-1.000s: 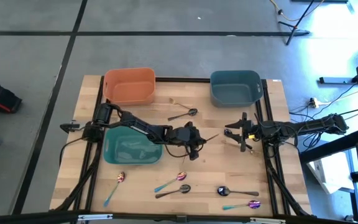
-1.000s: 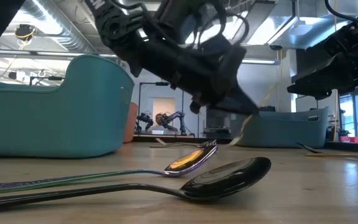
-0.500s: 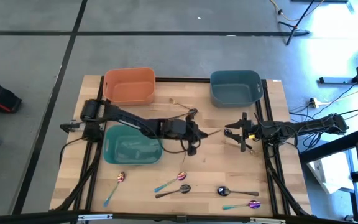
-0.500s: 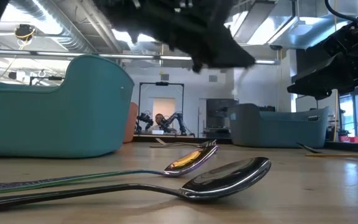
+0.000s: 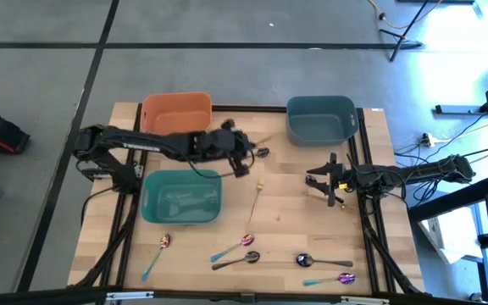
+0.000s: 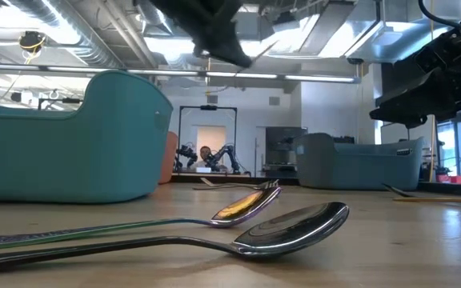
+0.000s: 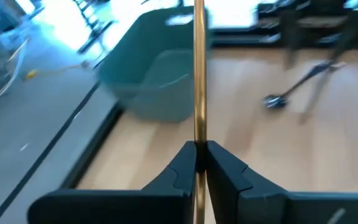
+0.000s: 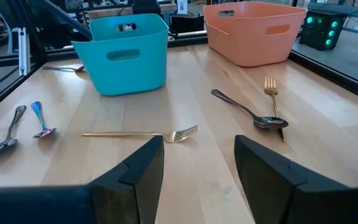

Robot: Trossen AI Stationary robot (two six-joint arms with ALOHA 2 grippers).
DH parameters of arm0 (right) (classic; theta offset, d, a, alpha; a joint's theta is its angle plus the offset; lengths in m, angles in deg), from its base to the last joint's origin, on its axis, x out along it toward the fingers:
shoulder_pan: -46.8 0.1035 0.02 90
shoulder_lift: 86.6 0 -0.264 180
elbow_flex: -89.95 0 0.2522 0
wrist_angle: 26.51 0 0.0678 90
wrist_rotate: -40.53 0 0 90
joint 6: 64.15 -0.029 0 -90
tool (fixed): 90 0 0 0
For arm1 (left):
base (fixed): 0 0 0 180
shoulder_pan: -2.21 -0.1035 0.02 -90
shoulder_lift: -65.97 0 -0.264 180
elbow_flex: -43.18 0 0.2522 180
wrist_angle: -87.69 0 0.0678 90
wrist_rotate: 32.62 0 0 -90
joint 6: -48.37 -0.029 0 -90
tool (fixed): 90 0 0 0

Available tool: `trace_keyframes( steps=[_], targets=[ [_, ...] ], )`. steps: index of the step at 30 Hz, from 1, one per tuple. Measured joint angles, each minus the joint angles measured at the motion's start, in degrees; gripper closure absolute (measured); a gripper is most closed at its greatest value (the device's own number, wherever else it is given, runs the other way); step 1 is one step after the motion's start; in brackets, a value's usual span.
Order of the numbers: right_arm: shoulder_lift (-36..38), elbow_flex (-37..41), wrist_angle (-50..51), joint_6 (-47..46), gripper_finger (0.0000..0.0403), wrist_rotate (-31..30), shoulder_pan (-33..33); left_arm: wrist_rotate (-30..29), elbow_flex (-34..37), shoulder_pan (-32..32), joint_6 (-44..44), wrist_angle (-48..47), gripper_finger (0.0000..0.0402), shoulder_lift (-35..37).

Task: Sort silverware by color (type)
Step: Put the middle left yellow fork into the orange bin

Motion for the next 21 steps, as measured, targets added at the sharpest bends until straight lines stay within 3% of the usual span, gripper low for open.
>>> trace_keyframes(
  steps=[11, 21],
  targets=[
    [0.0, 0.0, 0.0, 0.2, 0.0214, 0.0, 0.0, -4.1, 0.0, -12.6, 0.5, -20.1, 0.0382, 5.3],
    [-0.2, 0.0, 0.0, 1.5, 0.0214, 0.0, 0.0, -5.1, 1.5, -26.9, -3.2, -29.0, 0.0382, 6.9]
  ],
)
